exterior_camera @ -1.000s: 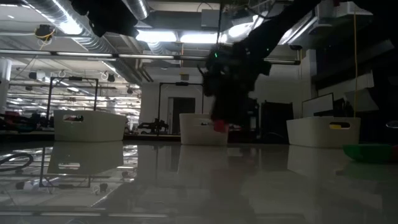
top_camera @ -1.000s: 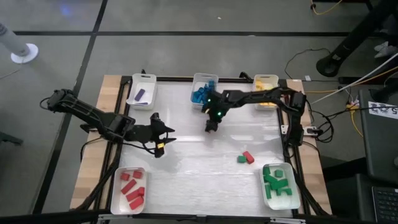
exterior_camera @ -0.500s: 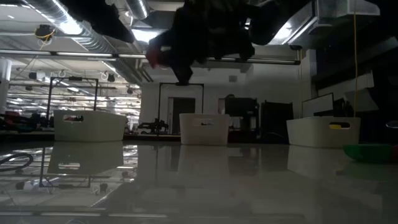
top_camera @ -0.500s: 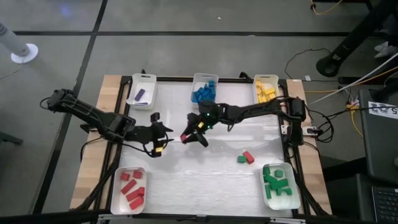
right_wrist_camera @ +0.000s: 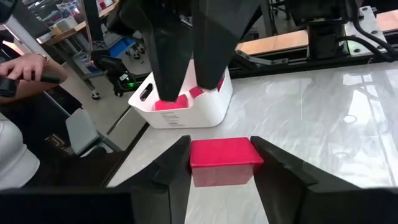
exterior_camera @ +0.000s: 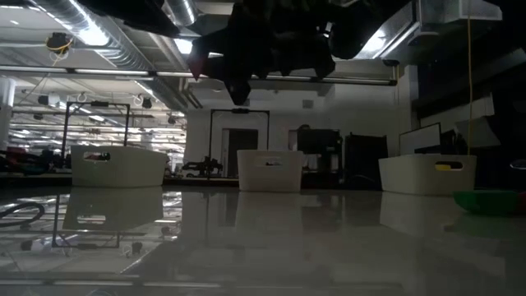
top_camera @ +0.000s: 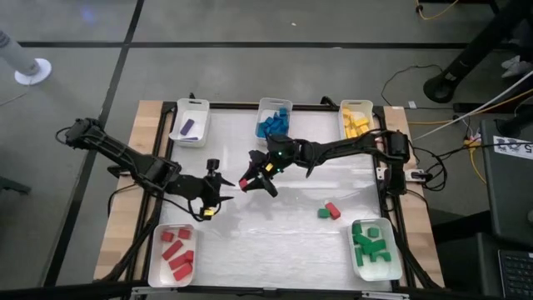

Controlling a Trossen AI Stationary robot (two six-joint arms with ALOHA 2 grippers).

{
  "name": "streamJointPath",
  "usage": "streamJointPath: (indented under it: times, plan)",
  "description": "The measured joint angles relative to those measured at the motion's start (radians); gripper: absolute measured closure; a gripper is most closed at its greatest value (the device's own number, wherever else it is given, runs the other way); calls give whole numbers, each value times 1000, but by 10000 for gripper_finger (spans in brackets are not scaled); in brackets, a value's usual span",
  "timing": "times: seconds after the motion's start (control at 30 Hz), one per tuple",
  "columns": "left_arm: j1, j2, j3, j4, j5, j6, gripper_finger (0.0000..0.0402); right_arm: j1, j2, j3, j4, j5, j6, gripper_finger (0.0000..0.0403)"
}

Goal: Sort blocks
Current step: Put the red block into the bottom left white bin

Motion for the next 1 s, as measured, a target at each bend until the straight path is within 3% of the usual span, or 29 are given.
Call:
streamJointPath:
  times: [0.4, 0.53, 0.67, 0.77, 0.83, 1.0]
  plan:
    - [16, 22, 0, -4, -6, -7, 237, -1, -2, 0, 4, 1, -1, 247]
    - [16, 26, 0, -3, -62, -39, 237, -1, -2, 0, 26, 3, -1, 247]
    - [16, 18, 0, 5, -219, -173, 237, -1, -2, 0, 70, 6, -22, 247]
    - [16, -21, 9, 2, -244, -298, 237, -1, -2, 0, 133, 27, -66, 247]
    - [12, -65, 14, -5, -230, -376, 237, 0, -2, 0, 172, 58, -108, 247]
    - [-17, -220, 11, -105, -78, -648, 237, 17, -2, 1, 255, 155, -228, 247]
